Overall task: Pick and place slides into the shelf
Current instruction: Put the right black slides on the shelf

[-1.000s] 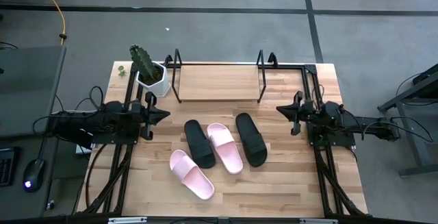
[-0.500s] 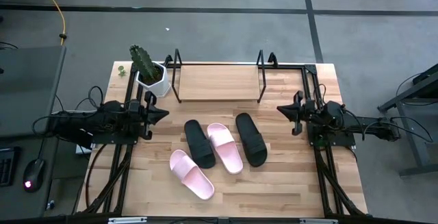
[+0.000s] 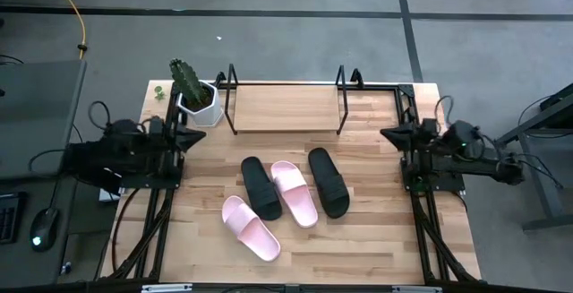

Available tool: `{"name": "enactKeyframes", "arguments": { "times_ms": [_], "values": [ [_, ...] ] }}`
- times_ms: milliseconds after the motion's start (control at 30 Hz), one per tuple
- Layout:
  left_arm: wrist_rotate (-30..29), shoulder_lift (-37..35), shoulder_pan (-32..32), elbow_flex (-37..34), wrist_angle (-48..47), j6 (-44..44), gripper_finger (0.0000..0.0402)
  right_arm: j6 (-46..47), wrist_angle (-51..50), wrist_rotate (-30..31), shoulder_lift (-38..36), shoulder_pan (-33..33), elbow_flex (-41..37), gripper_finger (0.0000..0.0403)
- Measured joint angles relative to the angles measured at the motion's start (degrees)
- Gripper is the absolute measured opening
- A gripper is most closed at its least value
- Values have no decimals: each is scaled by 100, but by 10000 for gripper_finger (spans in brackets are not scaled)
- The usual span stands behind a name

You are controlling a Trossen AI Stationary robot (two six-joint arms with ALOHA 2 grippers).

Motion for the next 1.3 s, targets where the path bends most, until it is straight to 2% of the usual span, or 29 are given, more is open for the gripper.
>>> {"name": "enactKeyframes", "arguments": {
  "times_ms": [167, 367, 500, 767, 1067, 1300],
  "values": [
    [-89, 472, 0, 861, -556, 1, 1, -65, -437, -7, 4, 0, 670, 0],
    [130, 1257, 0, 1752, -595, 43, 1, -155, -707, -12, 83, 1, 1287, 0],
    [126, 1834, -2, 2362, -591, 270, 1, -220, -751, -116, 429, 2, 1719, 0],
    [133, 3024, -2, 3688, -701, 470, 1, -429, -1300, -272, 1799, 2, 3058, 0],
    [77, 4163, -2, 5301, -2040, 709, 1, -934, -2667, -263, 3504, 2, 5319, 0],
    [79, 4689, -2, 5959, -2695, 695, 1, -1168, -3723, -265, 4553, 2, 6687, 0]
  ]
}}
